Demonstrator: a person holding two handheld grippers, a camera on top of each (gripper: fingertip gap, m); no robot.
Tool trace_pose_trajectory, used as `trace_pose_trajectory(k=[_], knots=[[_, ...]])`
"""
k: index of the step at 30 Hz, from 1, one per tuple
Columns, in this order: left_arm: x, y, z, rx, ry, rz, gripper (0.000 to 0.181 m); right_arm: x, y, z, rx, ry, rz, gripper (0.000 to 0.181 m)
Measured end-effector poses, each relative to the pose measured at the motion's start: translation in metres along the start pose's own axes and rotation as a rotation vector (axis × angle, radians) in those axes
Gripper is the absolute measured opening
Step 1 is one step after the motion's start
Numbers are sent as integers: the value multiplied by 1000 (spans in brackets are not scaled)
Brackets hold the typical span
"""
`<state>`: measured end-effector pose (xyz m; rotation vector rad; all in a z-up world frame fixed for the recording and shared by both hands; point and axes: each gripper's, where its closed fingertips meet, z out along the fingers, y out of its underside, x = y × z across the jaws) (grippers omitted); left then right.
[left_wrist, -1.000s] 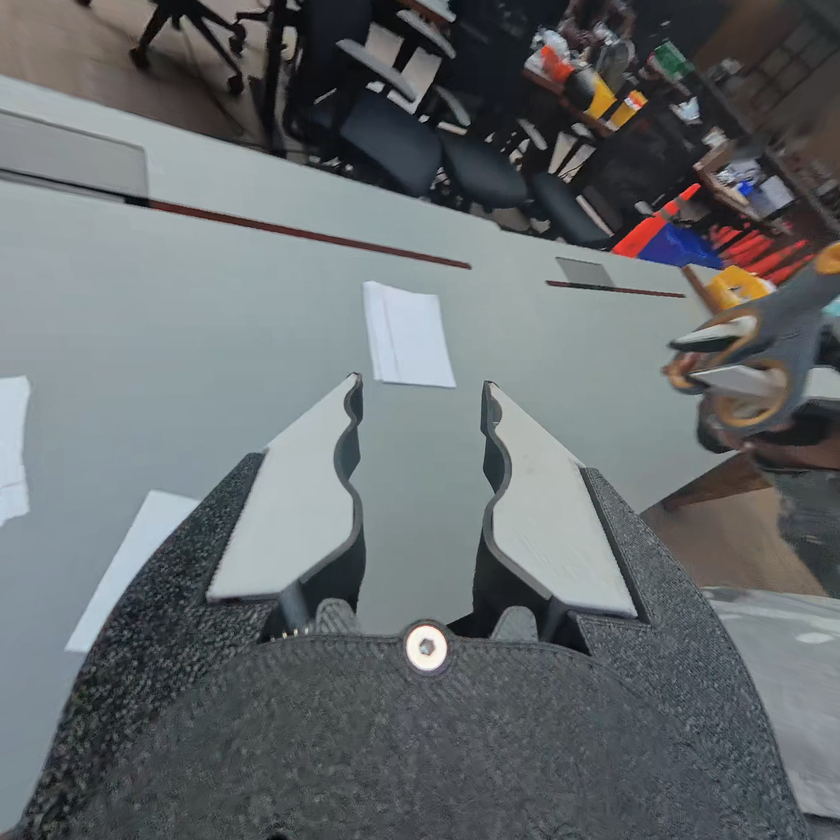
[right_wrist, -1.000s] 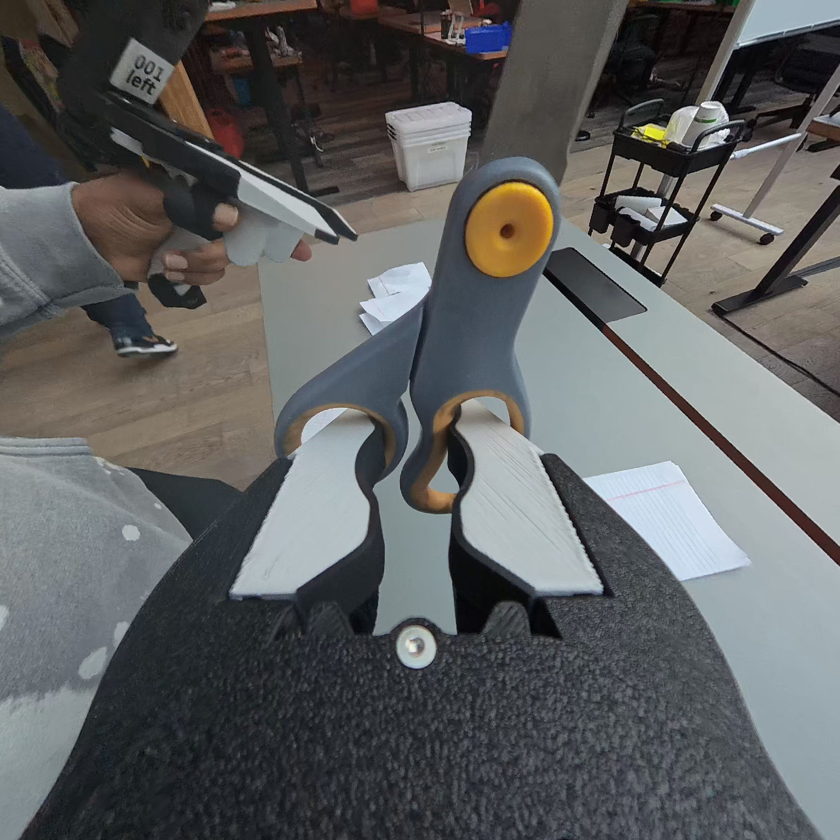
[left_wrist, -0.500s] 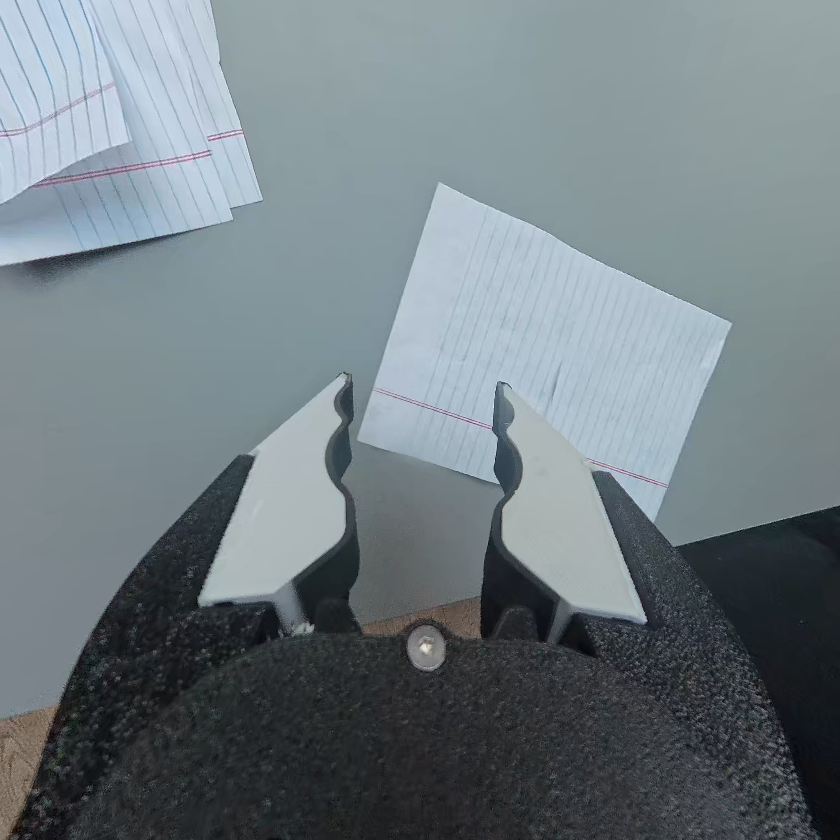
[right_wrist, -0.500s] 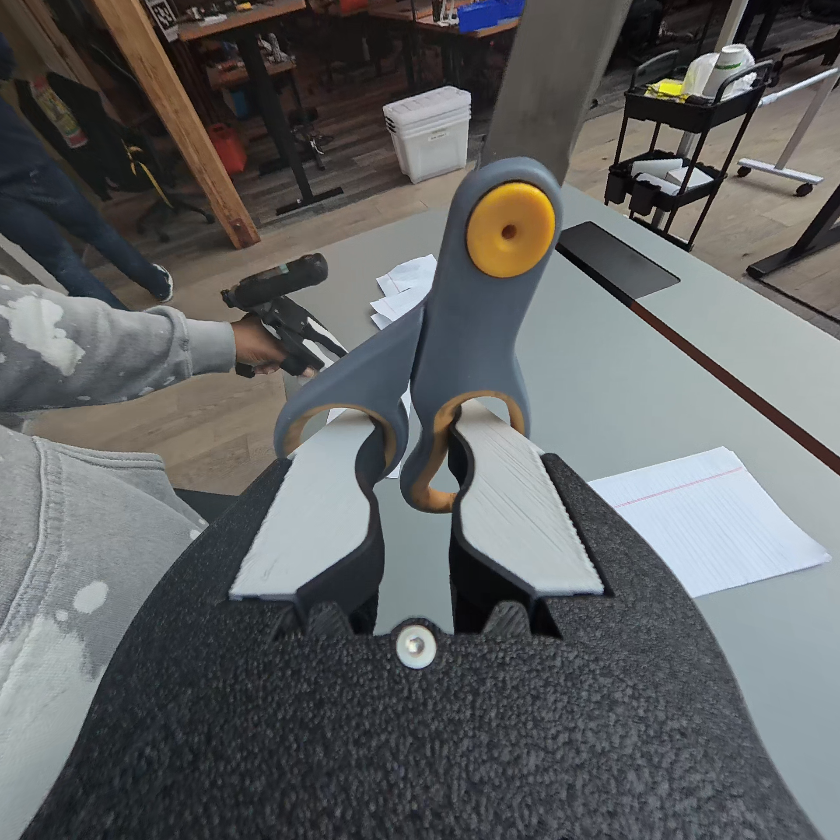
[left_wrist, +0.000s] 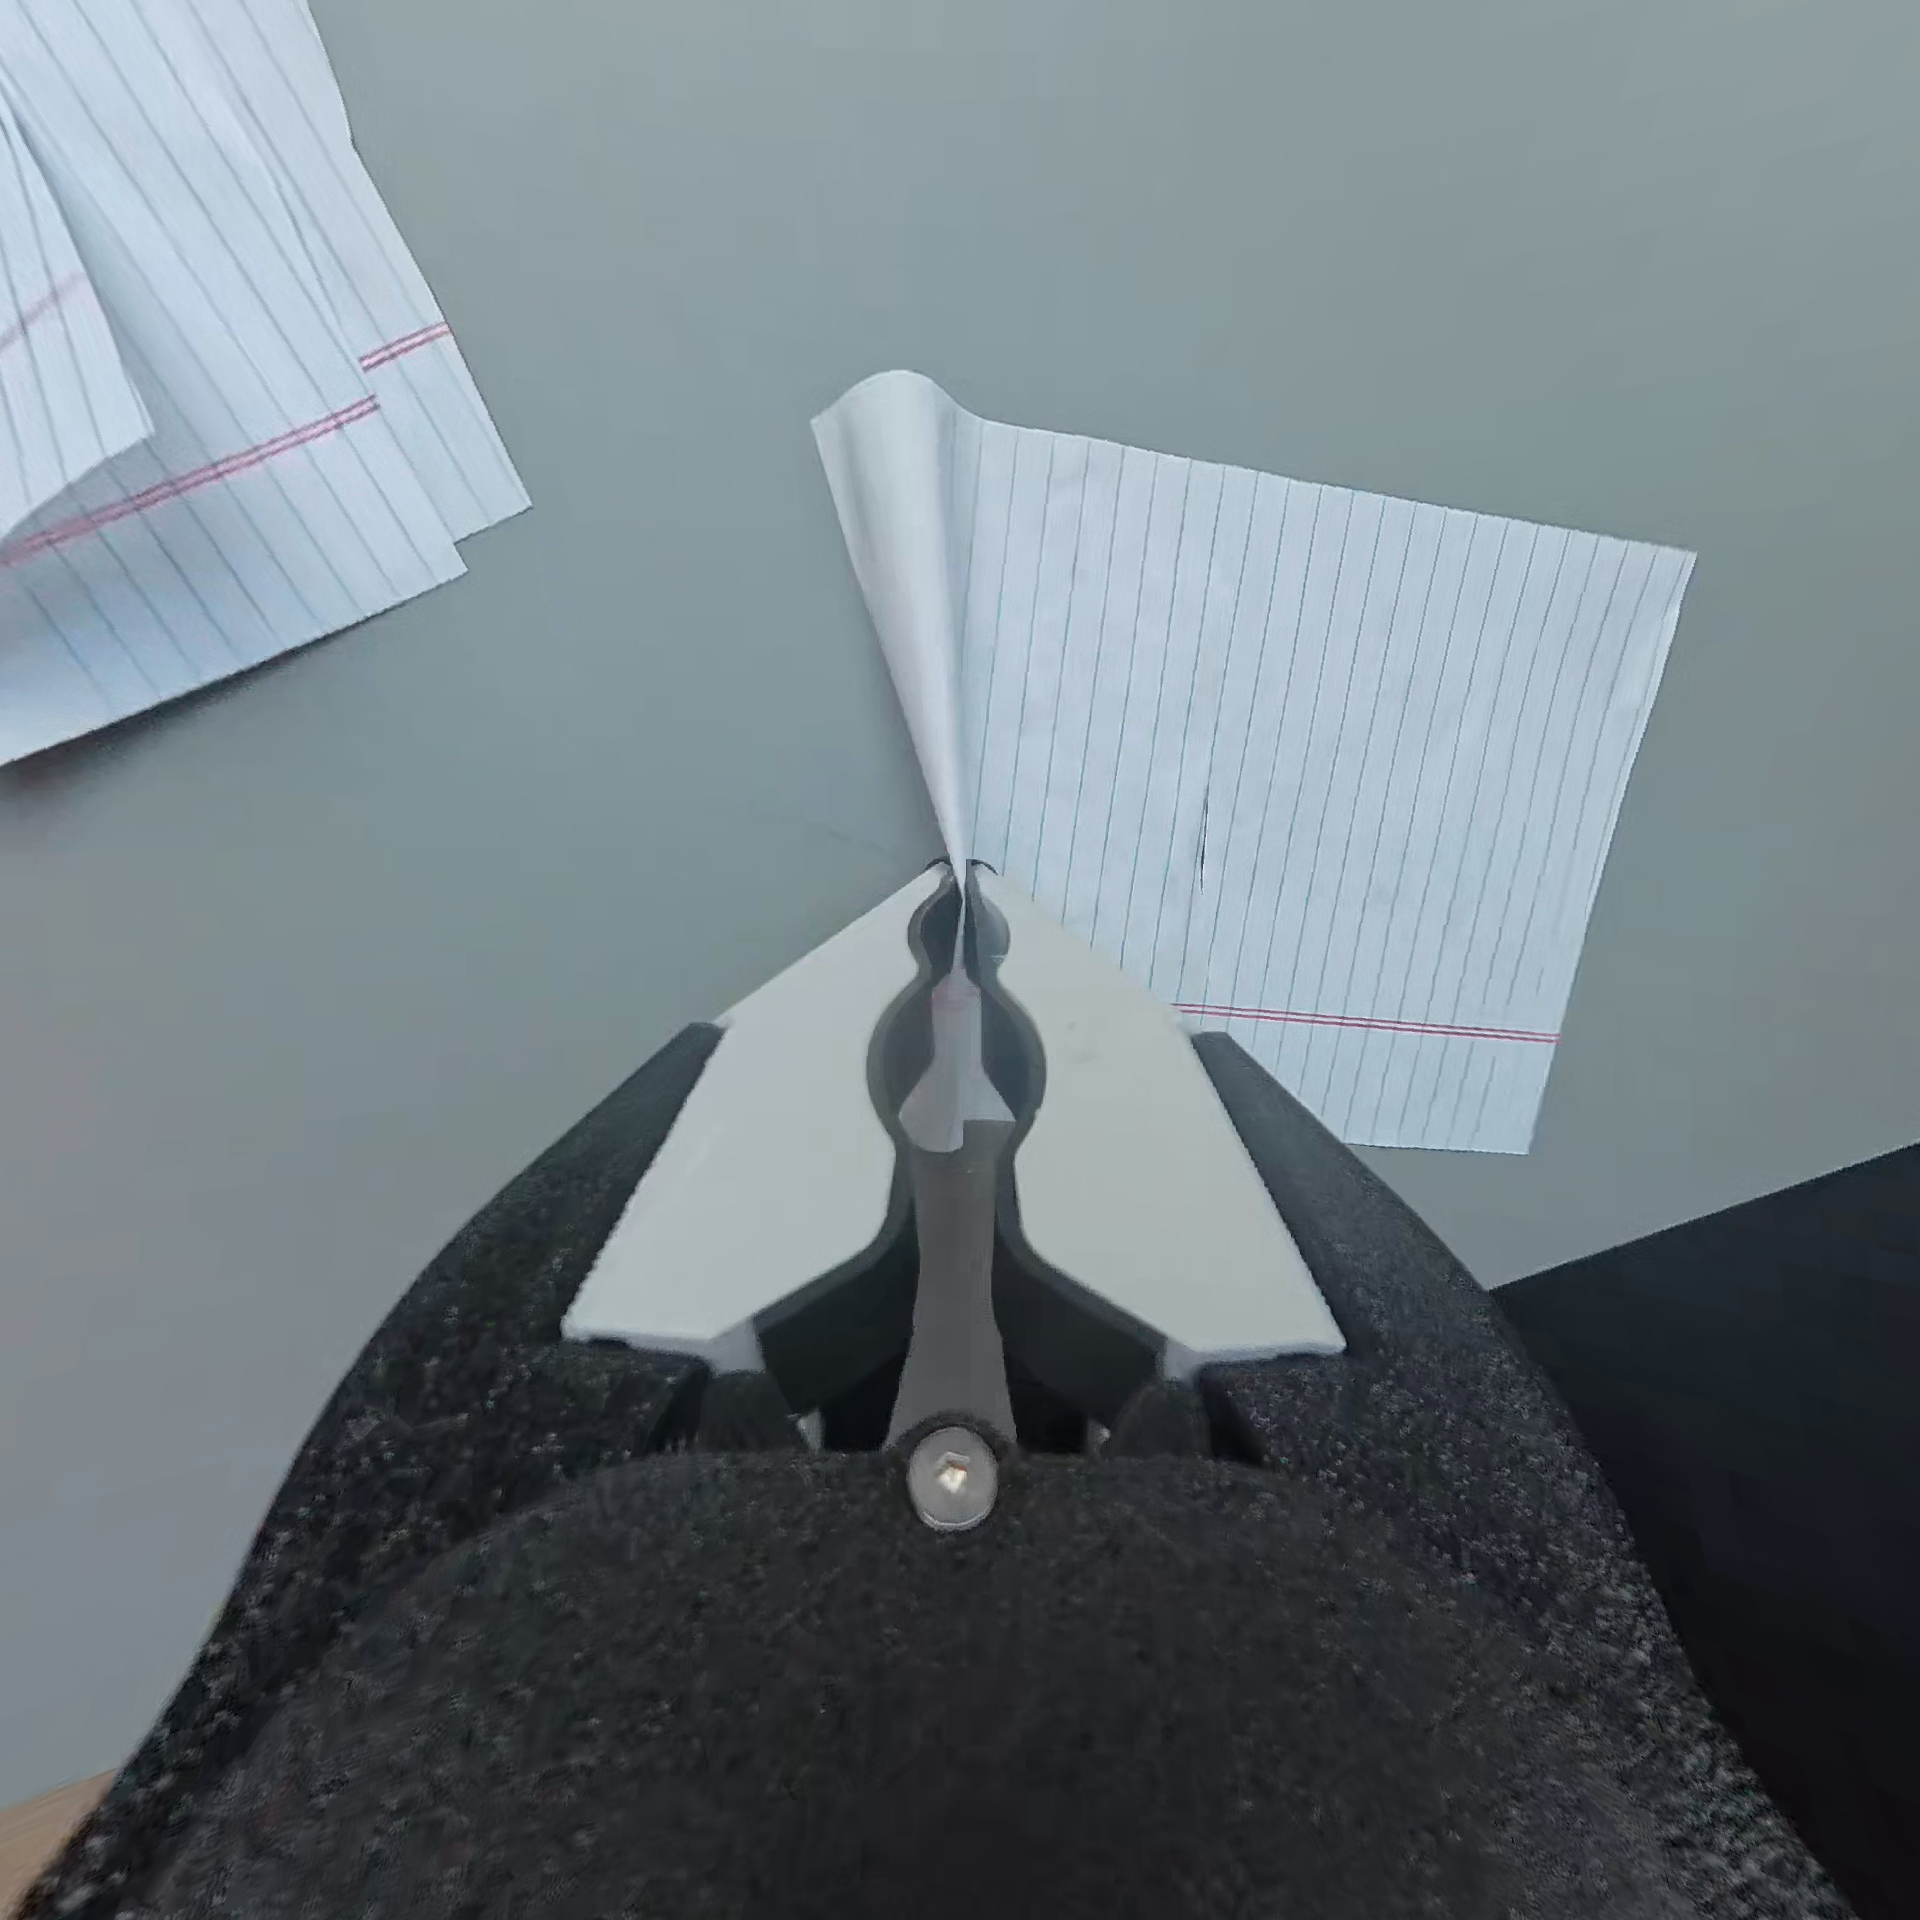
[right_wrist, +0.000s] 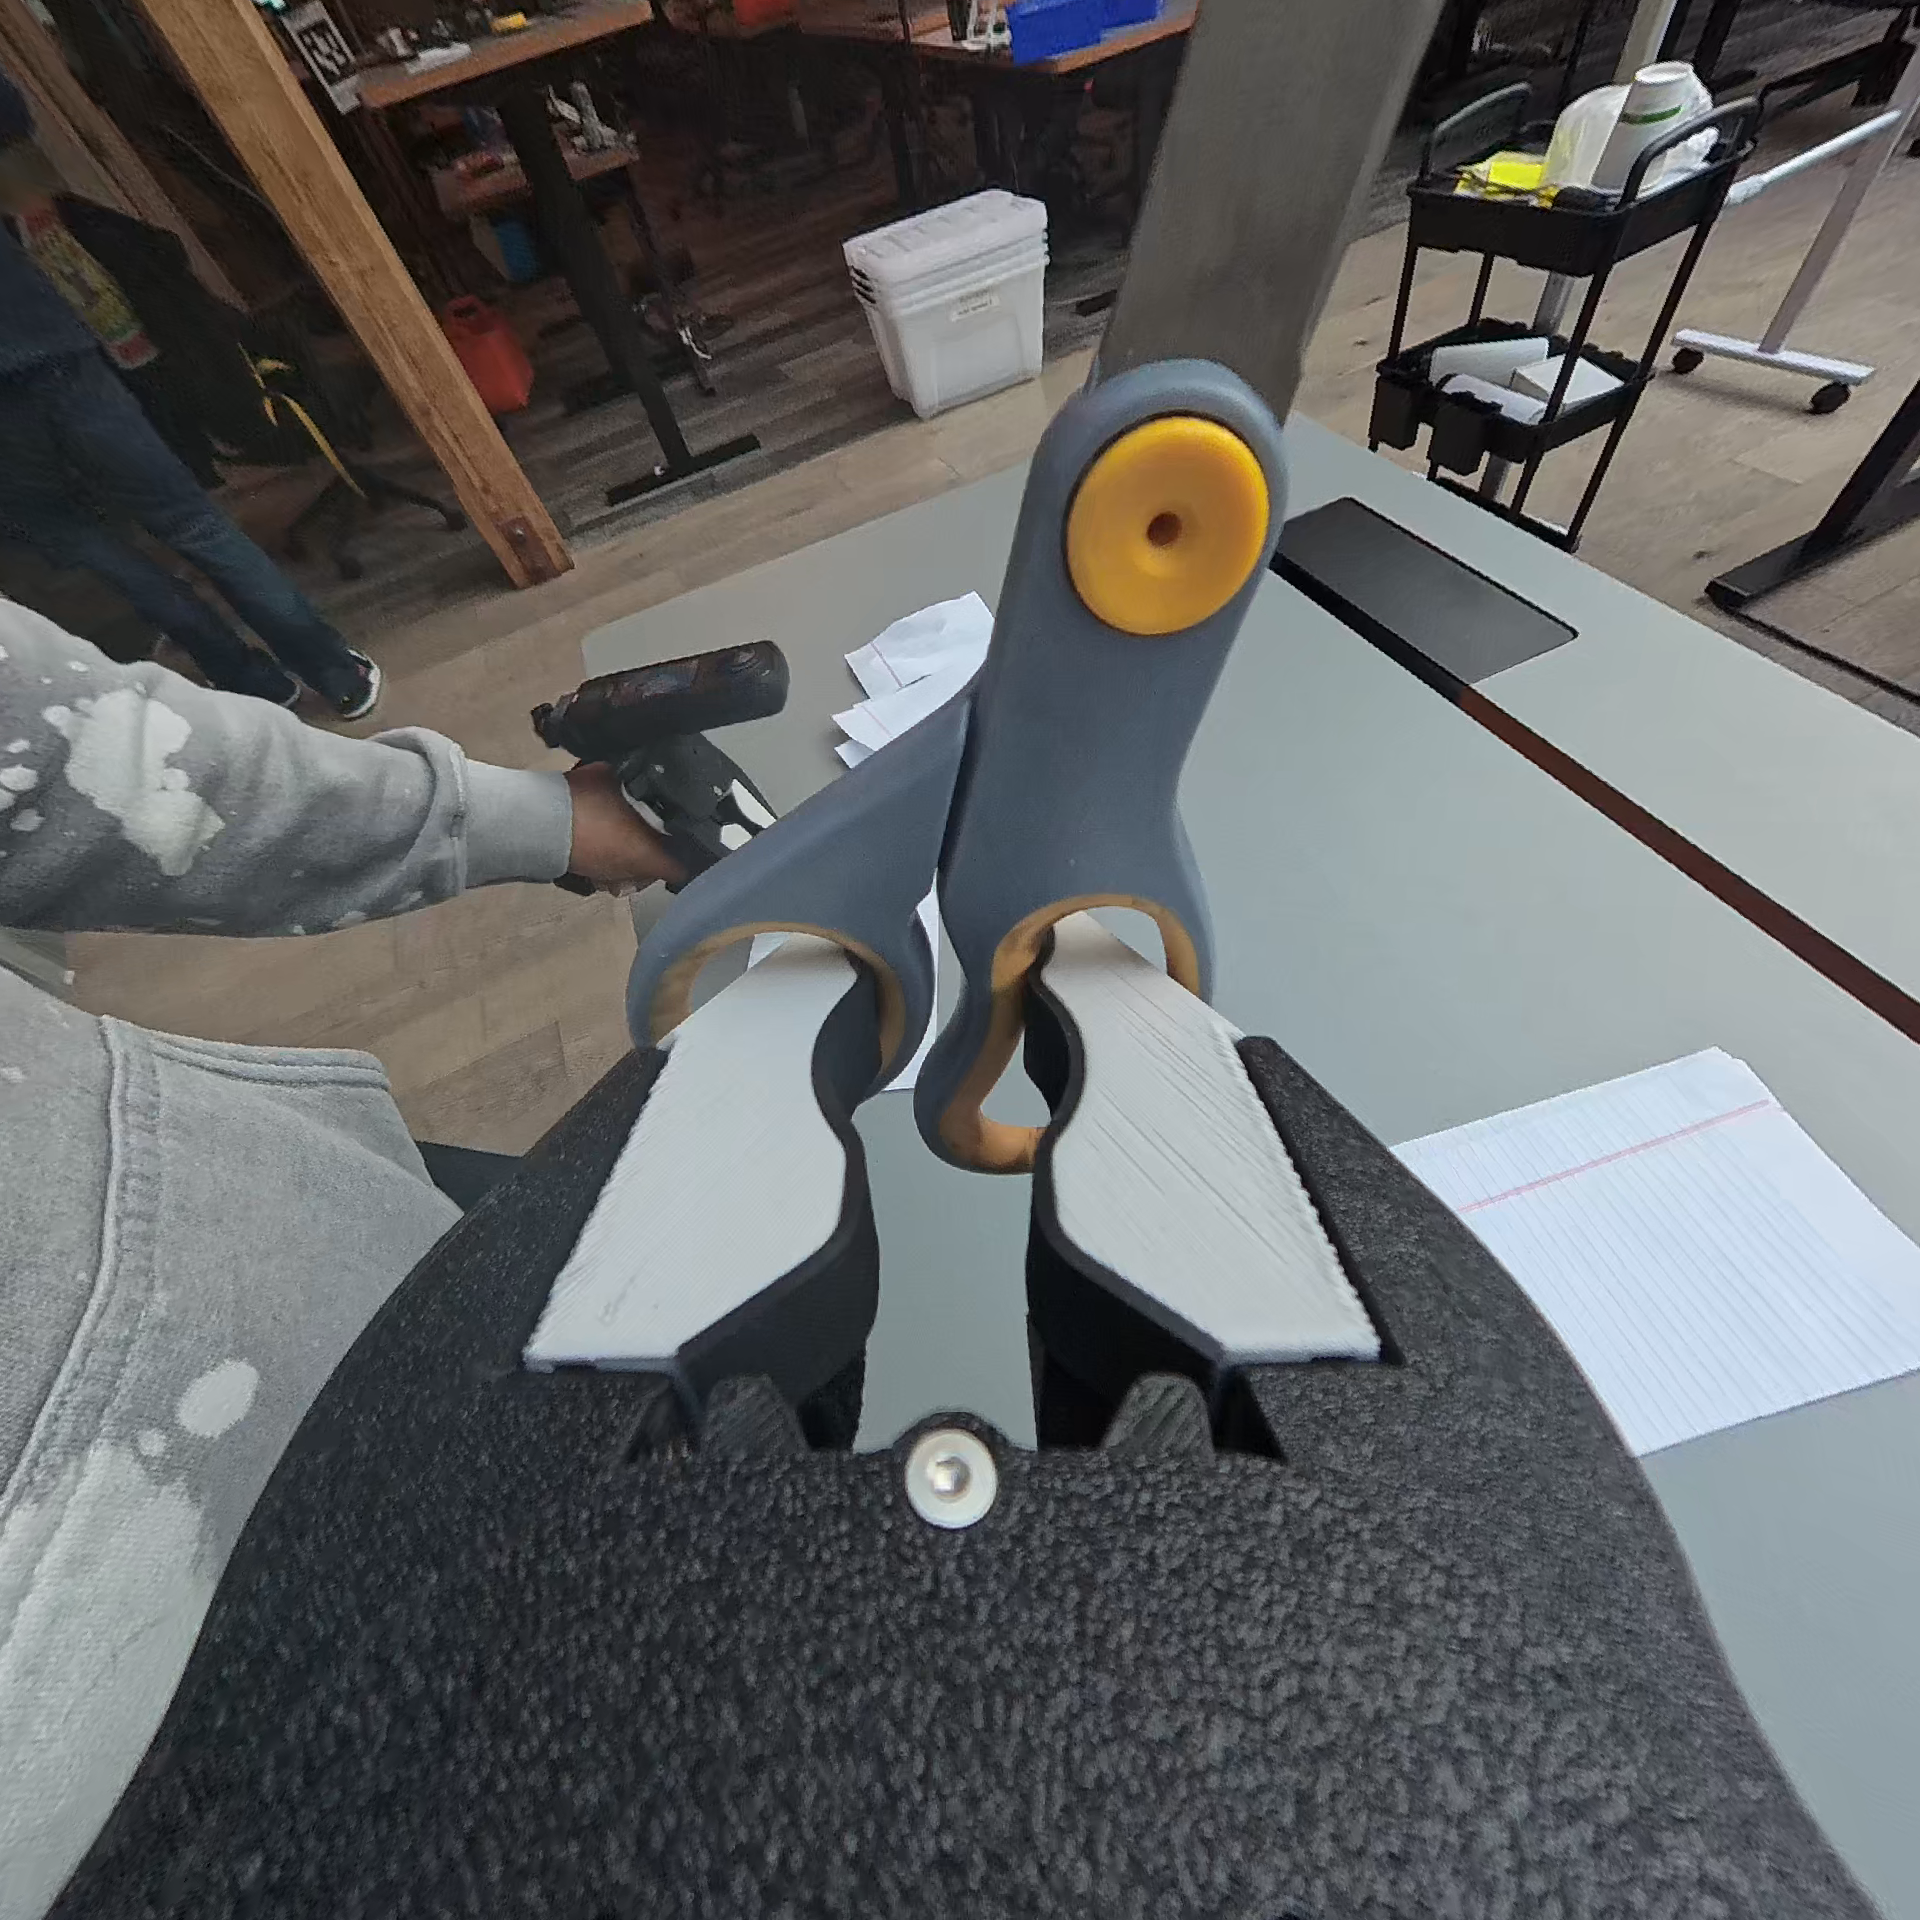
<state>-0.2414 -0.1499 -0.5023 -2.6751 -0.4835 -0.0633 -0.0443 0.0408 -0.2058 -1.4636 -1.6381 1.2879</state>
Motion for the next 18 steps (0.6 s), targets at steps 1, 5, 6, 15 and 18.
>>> trace_pose_trajectory(k=[1,5,6,15,18], knots=[[2,0,-1,-32,50,-64,0,-1,-1,-1,9,-4,3,21],[24,-42,-27,75,303,-355,0,-12,-6,-4,47,-65,10,21],[33,-62,-42,138,374,-397,0,-19,-8,-6,57,-104,13,21],[151,-238,-229,467,821,-158,0,-85,-36,-7,194,-395,63,22],[197,-281,-294,477,909,28,0,-94,-53,-10,241,-453,50,22]])
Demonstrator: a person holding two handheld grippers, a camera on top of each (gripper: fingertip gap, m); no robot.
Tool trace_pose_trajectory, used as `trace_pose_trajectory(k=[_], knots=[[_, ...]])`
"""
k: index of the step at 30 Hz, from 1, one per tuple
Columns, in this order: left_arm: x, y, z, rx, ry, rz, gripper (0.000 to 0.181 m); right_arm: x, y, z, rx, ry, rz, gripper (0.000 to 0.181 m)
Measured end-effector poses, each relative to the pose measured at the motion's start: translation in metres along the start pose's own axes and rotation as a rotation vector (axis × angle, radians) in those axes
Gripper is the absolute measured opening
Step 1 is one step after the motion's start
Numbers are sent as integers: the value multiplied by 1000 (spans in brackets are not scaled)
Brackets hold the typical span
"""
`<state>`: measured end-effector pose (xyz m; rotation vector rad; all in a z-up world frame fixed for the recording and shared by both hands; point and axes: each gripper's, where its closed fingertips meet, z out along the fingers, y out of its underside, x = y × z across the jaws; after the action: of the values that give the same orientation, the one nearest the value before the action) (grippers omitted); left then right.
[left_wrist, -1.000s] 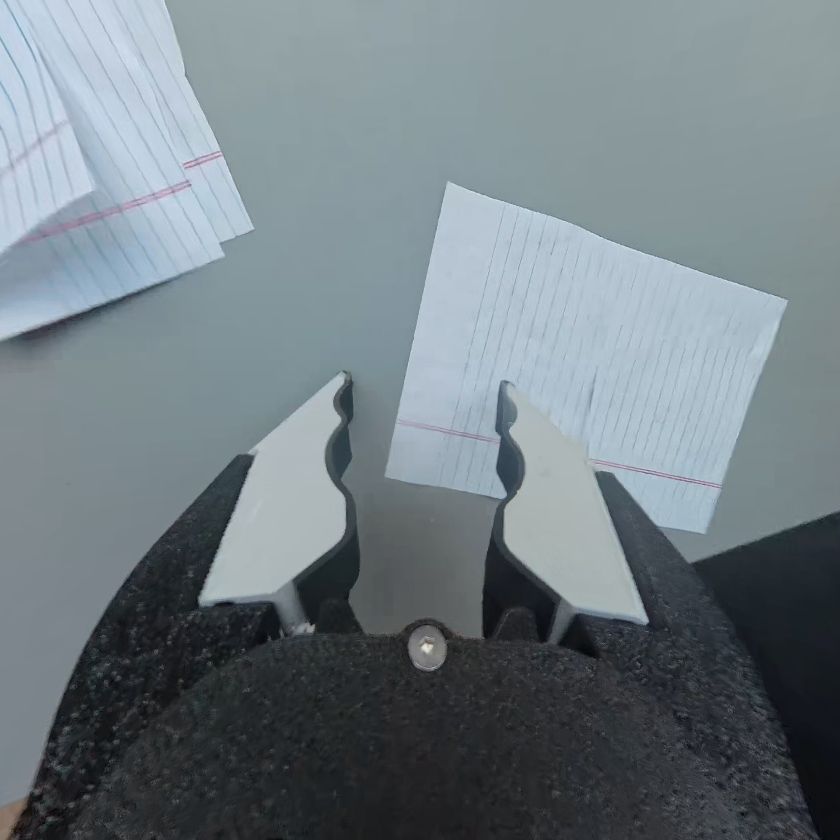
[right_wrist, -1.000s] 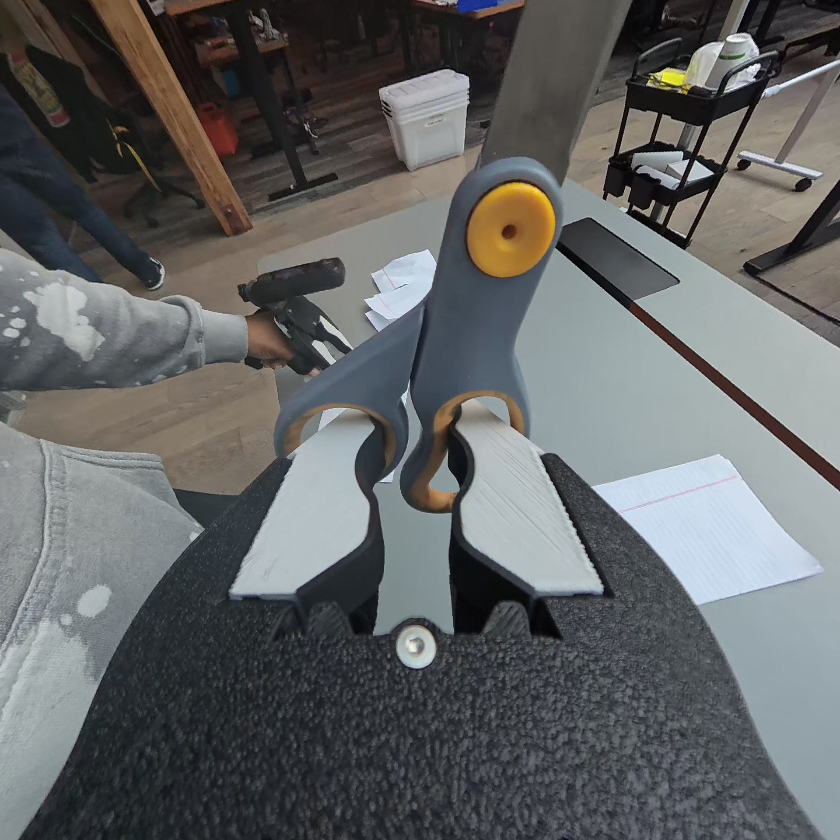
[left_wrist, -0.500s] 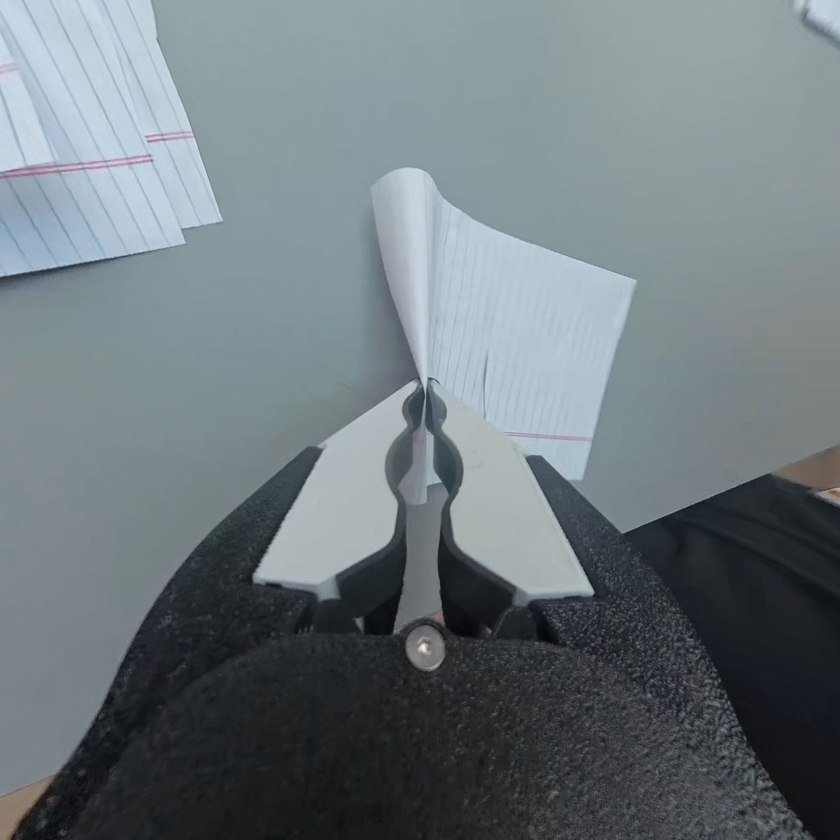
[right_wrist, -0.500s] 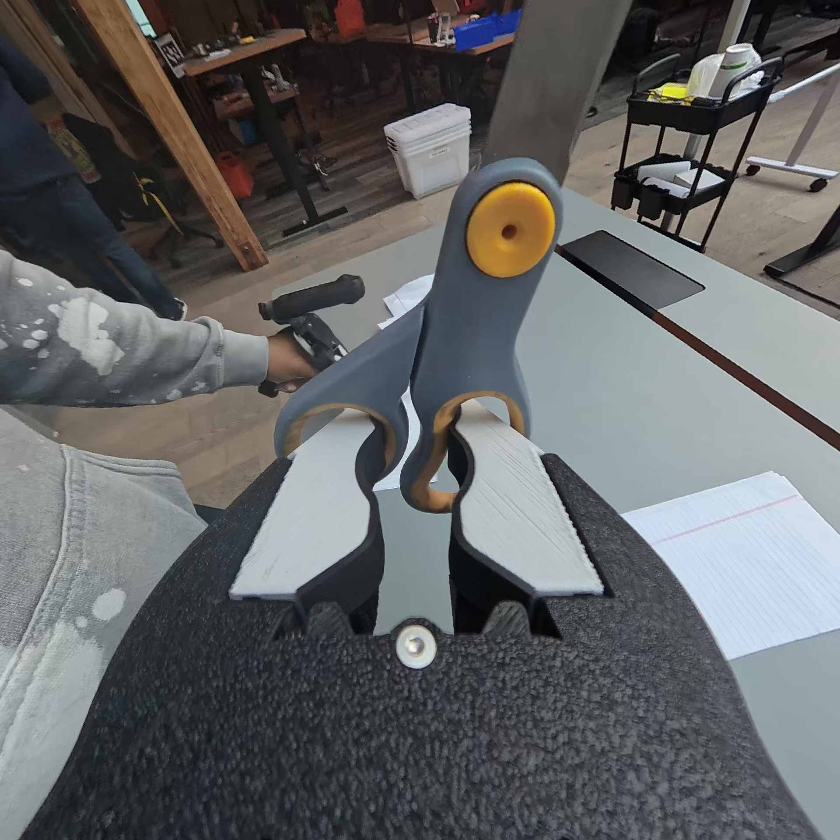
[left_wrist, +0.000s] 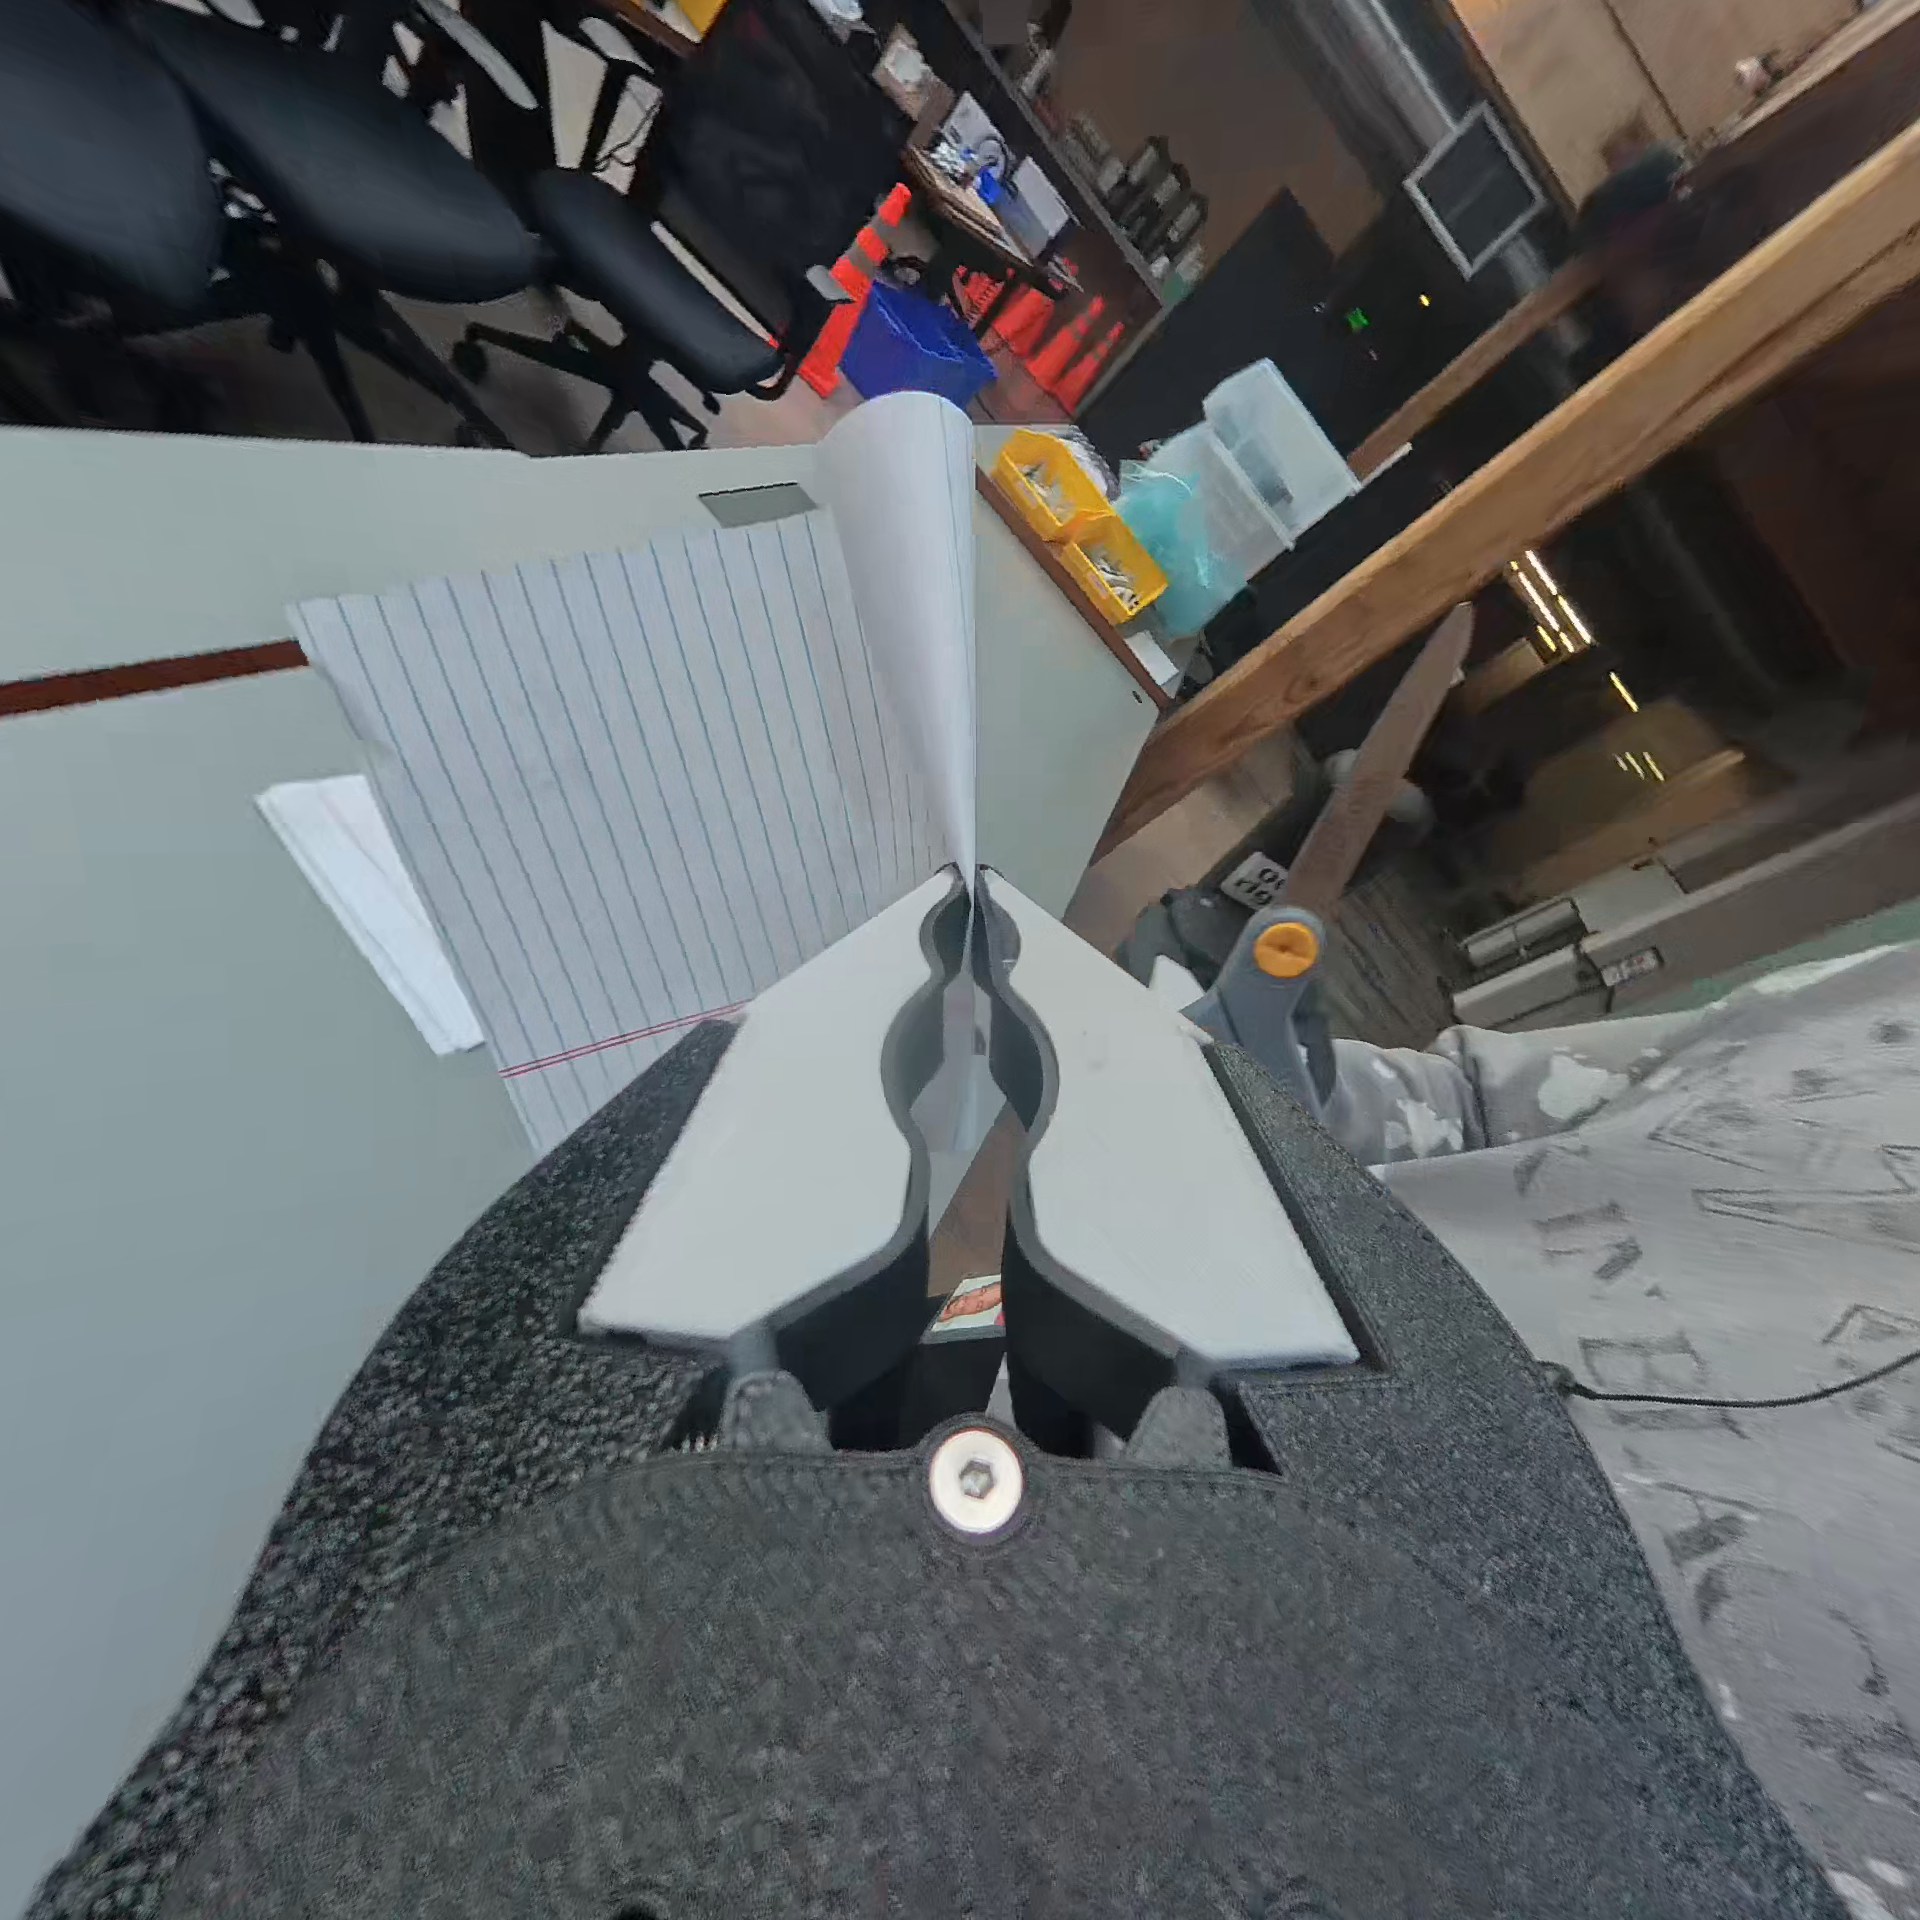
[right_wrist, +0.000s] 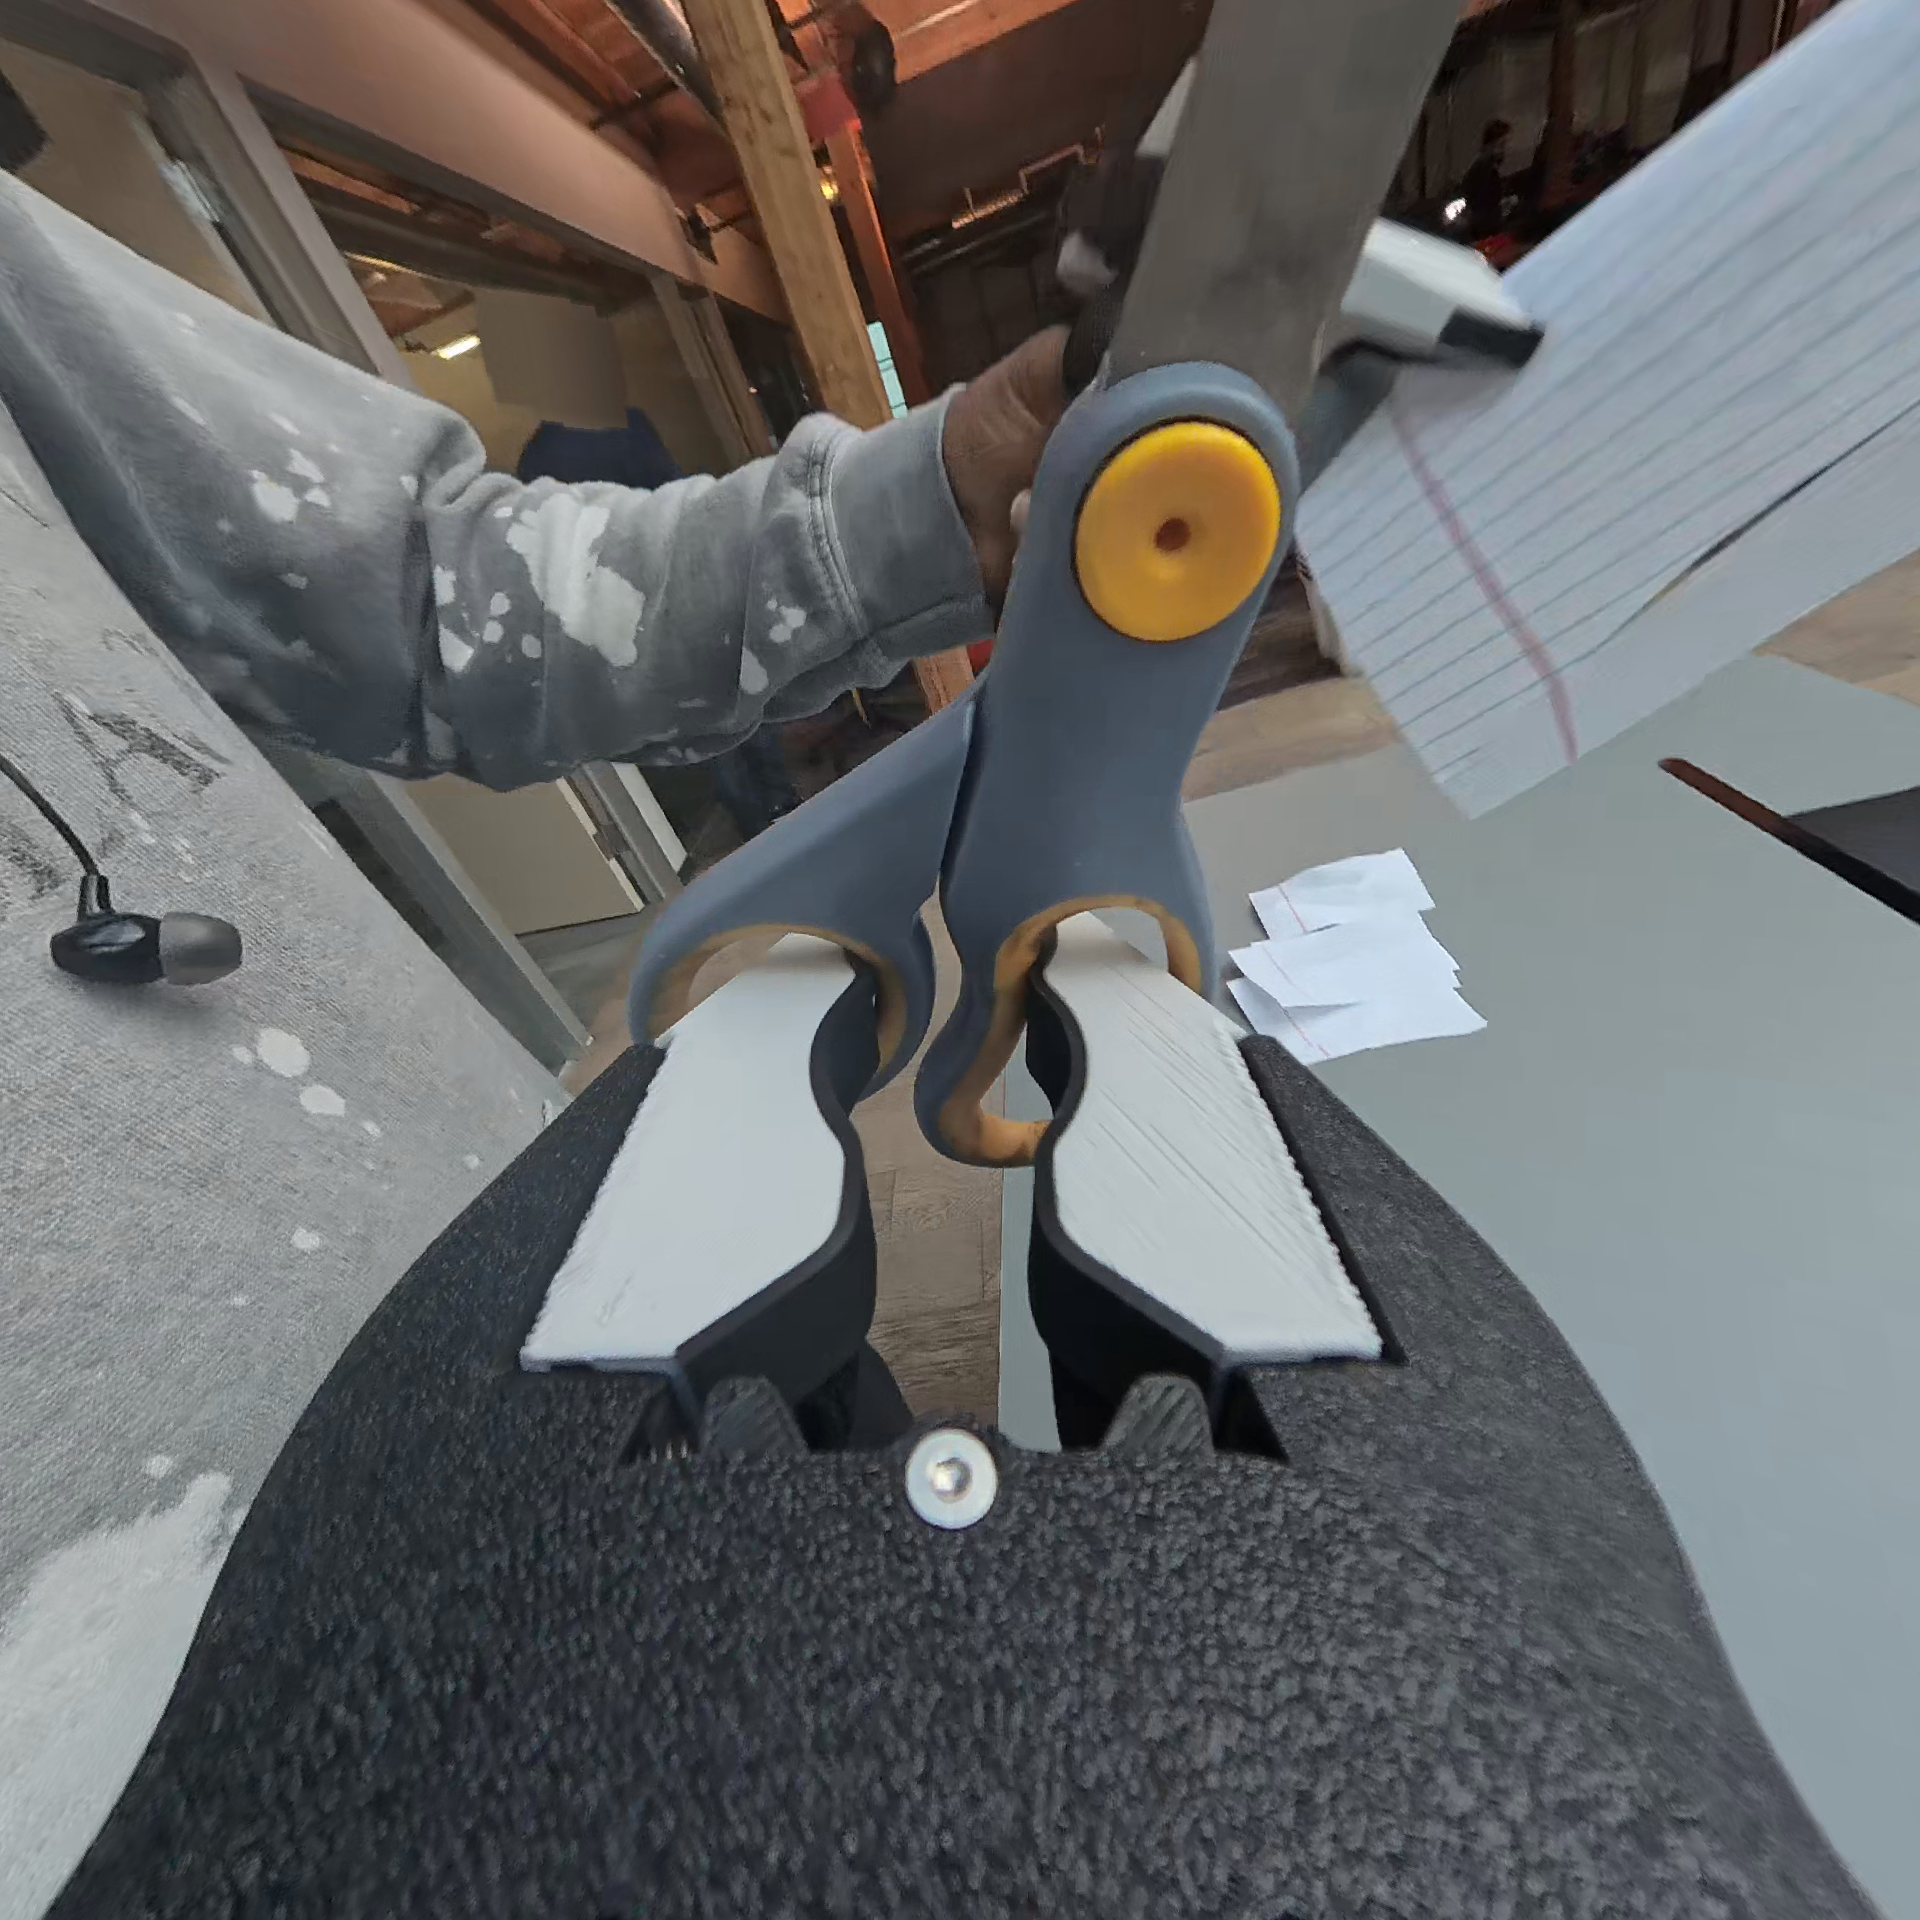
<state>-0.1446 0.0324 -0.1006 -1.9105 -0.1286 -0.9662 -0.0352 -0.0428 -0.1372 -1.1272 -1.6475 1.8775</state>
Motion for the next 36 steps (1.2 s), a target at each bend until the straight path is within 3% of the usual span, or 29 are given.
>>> trace_pose_trajectory(k=[6,9,13,20,26,36], knots=[[130,-97,27,-85,149,285,0,-1,-54,-5,80,-43,-124,25],[182,-128,38,-114,215,382,0,-2,-88,-11,138,-78,-139,29],[227,-152,54,-138,266,454,0,2,-116,-21,84,-57,-238,33],[271,-160,69,-133,383,513,0,7,-136,-37,-17,-8,-334,38],[286,-151,69,-178,478,557,0,3,-143,-40,-59,6,-399,38],[294,-164,63,-161,430,613,0,-12,-155,-40,1,-12,-422,49]])
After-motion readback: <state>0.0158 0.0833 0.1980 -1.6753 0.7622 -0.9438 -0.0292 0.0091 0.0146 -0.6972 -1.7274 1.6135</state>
